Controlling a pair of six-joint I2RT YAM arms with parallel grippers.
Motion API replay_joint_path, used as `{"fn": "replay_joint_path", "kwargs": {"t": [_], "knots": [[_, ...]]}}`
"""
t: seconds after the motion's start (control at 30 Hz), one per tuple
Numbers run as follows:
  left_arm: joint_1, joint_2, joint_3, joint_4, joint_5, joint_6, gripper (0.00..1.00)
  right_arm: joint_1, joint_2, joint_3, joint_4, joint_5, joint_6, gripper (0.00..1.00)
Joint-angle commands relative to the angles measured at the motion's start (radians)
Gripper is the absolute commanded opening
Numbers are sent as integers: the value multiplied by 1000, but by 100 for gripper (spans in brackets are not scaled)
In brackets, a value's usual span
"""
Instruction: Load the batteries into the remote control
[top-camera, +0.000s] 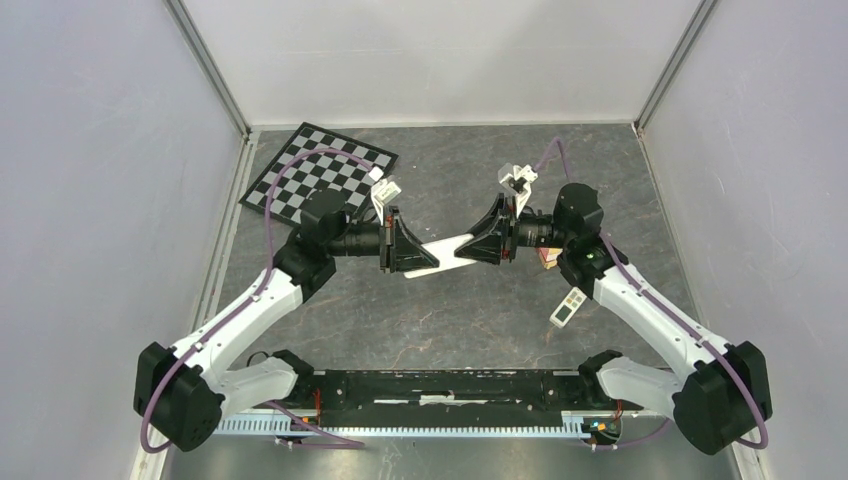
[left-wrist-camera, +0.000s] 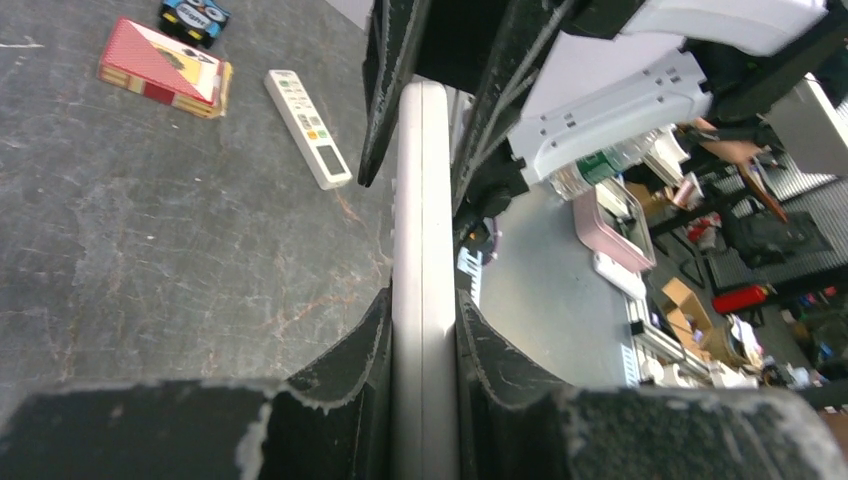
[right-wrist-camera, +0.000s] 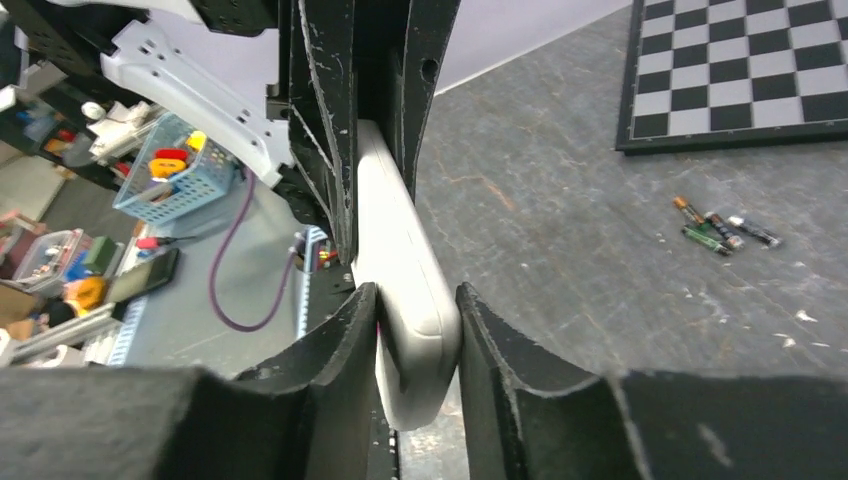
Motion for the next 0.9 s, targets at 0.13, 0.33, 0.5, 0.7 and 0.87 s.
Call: {"fn": "replay_joint_path", "kwargs": {"t": [0.13, 0.33, 0.5, 0.7, 0.87], "knots": [[22, -63, 40, 23, 126, -32, 2, 6, 10, 2, 97, -69, 38, 14], [35, -85, 55, 26, 198, -57, 2, 6, 15, 26, 55, -96, -14, 4], [51, -102, 54, 21, 192, -63, 2, 4, 29, 46, 19, -85, -37, 15], [55, -74, 56, 13, 152, -86, 2, 4, 73, 13, 115, -60, 83, 40], [77, -45, 74, -36, 133, -87, 2, -2, 82, -12, 124, -40, 91, 48]]}}
